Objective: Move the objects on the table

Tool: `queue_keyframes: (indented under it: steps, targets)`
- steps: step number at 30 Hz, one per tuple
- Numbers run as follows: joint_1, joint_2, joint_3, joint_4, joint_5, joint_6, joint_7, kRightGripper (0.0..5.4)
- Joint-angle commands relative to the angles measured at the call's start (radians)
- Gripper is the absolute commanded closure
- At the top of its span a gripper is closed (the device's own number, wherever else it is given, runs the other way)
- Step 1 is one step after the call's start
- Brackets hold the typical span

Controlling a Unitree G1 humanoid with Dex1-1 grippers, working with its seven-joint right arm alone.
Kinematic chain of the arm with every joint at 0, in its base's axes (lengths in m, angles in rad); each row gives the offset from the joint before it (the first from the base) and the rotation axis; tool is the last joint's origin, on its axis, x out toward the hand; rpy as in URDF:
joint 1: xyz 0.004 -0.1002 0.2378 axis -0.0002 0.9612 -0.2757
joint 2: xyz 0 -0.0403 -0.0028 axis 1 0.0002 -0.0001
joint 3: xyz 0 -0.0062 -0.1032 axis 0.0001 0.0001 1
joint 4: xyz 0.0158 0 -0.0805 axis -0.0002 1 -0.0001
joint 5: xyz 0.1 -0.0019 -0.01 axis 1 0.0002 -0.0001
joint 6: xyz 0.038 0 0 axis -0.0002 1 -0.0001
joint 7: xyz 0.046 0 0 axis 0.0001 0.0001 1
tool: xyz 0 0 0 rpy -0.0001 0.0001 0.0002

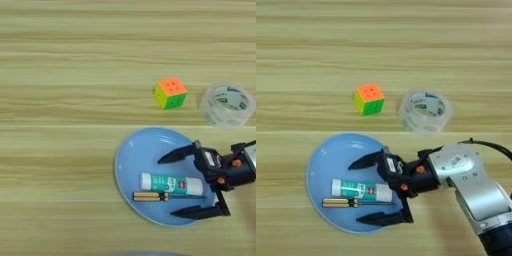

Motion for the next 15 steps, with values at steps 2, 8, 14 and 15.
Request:
queue_keyframes:
  steps: [2,8,14,15]
  targets:
    - [-0.140,0.057,-0.110,-0.018,0.104,0.045,-0.133,0.03]
    - [-0.230,0.139,-0.187,0.007,0.175,0.109,-0.269,0.03]
    - [-0.342,0.193,-0.281,0.088,0.200,0.129,-0.420,0.03]
    - [-0.355,0.191,-0.293,0.102,0.195,0.124,-0.437,0.03]
